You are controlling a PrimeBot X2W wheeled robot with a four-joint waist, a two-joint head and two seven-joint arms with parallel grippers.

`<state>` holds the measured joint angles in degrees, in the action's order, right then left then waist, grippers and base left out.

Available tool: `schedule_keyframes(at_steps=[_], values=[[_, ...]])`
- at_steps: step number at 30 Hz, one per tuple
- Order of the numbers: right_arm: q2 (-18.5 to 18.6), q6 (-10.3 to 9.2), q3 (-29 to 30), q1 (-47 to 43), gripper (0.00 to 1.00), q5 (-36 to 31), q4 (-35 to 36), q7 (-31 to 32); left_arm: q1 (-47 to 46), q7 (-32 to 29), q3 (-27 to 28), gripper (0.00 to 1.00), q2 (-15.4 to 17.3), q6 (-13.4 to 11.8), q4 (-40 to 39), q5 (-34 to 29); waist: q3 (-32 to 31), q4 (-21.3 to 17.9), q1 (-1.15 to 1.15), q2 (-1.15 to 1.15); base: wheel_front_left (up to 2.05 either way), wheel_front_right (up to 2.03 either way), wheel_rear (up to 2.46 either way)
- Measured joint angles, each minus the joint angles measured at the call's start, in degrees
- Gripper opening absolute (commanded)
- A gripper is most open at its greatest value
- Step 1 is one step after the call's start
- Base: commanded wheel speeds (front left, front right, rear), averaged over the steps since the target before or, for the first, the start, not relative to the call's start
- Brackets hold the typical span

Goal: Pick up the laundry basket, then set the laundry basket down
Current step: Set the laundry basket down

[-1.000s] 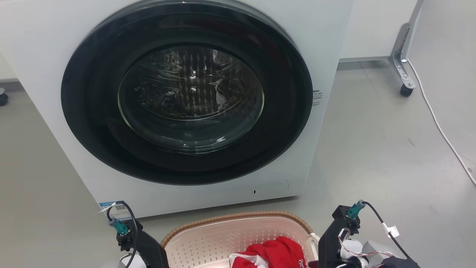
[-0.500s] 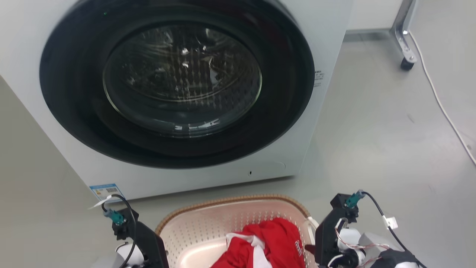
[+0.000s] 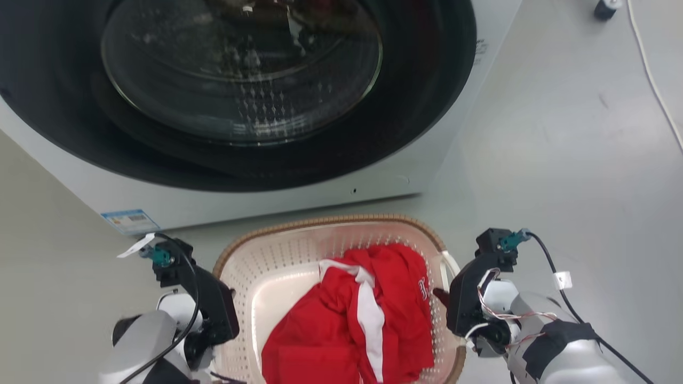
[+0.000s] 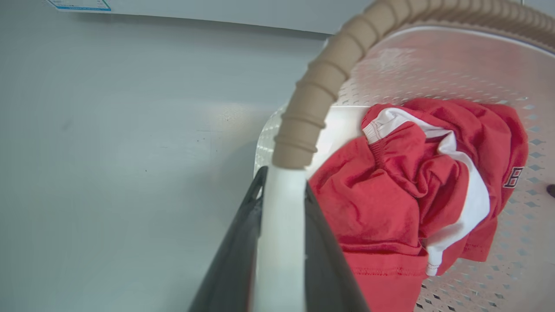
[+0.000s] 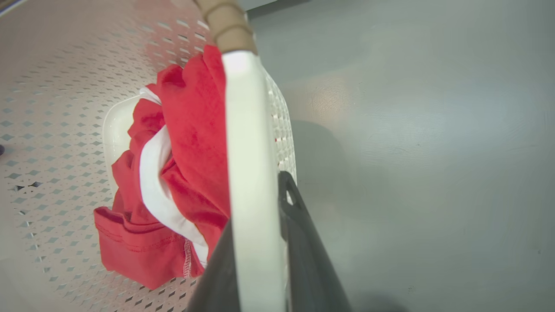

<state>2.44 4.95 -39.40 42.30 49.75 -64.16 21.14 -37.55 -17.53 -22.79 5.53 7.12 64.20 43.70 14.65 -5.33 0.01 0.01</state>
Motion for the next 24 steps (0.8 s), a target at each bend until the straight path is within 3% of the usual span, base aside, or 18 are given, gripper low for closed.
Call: schedule_keyframes(at_steps=[24], values=[[0.3, -1.8, -1.2, 7.5, 0.0, -4.9, 0.3, -14.3, -7.6, 13.1, -1.9, 0.0, 0.7, 0.0, -2.1, -4.6, 19.6, 0.9, -0.01, 0.0, 0.0, 0.0, 0.0]])
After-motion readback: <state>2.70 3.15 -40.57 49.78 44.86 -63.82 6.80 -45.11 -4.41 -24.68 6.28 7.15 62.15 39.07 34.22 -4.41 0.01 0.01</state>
